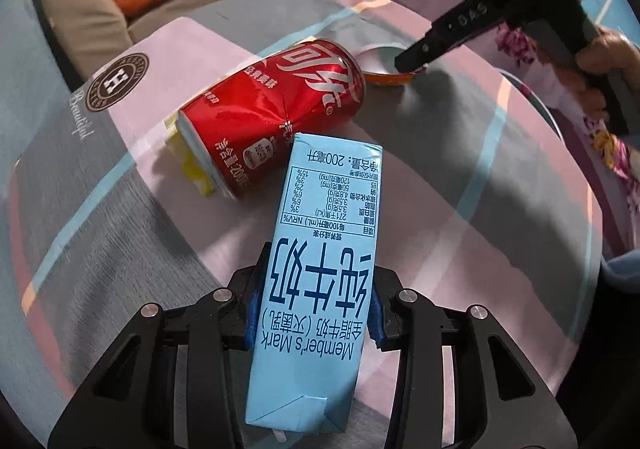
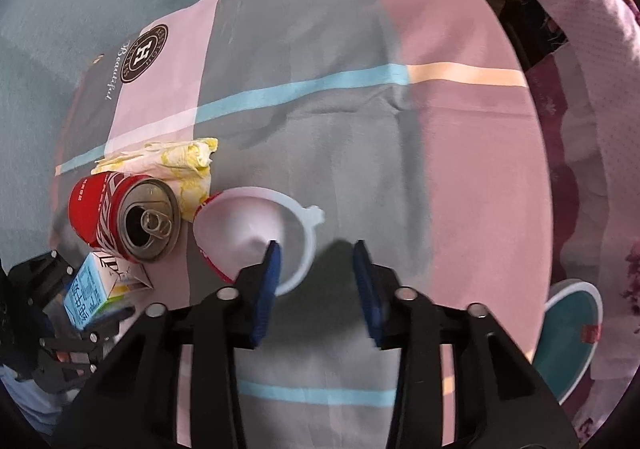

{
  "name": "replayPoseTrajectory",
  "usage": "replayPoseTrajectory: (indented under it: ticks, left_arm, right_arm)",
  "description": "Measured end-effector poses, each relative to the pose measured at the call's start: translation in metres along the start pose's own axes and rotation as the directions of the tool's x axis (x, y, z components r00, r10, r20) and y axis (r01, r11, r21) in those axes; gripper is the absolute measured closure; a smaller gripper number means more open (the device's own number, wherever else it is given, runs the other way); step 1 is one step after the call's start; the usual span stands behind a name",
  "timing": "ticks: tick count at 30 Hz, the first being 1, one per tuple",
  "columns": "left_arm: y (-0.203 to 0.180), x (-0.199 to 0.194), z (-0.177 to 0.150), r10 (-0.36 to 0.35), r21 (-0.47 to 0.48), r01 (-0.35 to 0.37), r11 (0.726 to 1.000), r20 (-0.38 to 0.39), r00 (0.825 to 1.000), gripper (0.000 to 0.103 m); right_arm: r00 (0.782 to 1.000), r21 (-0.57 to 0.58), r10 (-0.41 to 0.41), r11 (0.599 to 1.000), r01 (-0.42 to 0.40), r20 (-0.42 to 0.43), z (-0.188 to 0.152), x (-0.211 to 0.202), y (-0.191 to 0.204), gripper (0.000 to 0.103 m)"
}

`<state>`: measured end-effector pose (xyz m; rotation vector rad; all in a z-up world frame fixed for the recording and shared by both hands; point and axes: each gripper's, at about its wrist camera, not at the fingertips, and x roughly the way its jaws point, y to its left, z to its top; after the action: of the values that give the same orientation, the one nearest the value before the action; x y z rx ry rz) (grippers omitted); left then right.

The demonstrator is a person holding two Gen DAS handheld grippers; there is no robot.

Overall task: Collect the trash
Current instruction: 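Grasp the blue milk carton with the left tool while the right tool grasps the white paper bowl rim, then carry the milk carton and paper bowl over the teal bin and open both tools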

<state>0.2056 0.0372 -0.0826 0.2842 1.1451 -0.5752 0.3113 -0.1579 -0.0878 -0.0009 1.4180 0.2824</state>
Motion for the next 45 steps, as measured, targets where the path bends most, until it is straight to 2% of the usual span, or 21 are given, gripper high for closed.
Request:
replayPoseTrajectory:
  ticks: [1, 2, 5, 13, 25, 37, 45]
  left_arm:
    - [-0.003, 0.0, -0.001, 0.008, -0.004, -0.008, 1.0, 0.002, 1.0, 0.063]
    - [-0.005, -0.001, -0.002, 0.014, -0.008, -0.014, 1.0, 0.003, 1.0, 0.063]
    - [-0.014, -0.005, -0.005, 0.026, -0.036, -0.026, 0.999, 0.013, 1.0, 0.063]
    - [-0.041, -0.02, -0.001, 0.053, -0.073, -0.049, 0.996, 0.047, 0.998, 0.063]
    - [-0.11, -0.028, 0.022, 0.038, -0.039, -0.035, 0.999, 0.075, 0.996, 0.063]
    - [-0.195, -0.014, 0.069, -0.031, 0.025, 0.029, 0.999, 0.088, 0.996, 0.063]
    - [-0.261, 0.004, 0.109, -0.078, 0.093, 0.071, 0.993, 0.075, 0.994, 0.063]
  right_arm:
    - [1.0, -0.004, 0.006, 1.0, -0.006, -0.001, 0.0, 0.002, 0.001, 0.089]
    - [1.0, -0.016, 0.007, 1.0, -0.007, 0.0, -0.001, 0.004, 0.004, 0.093]
    - [0.999, -0.051, -0.008, 0.999, 0.01, 0.034, -0.007, -0.004, 0.011, 0.098]
    - [0.993, -0.04, -0.018, 0.999, 0.023, 0.116, -0.048, -0.043, -0.003, 0.099]
    - [0.976, 0.058, -0.012, 0.998, -0.001, 0.218, -0.119, -0.095, -0.051, 0.099]
    - [0.94, 0.181, -0.058, 0.983, -0.004, 0.337, -0.176, -0.146, -0.13, 0.099]
    - [0.915, 0.299, -0.087, 0.953, -0.037, 0.393, -0.215, -0.169, -0.197, 0.099]
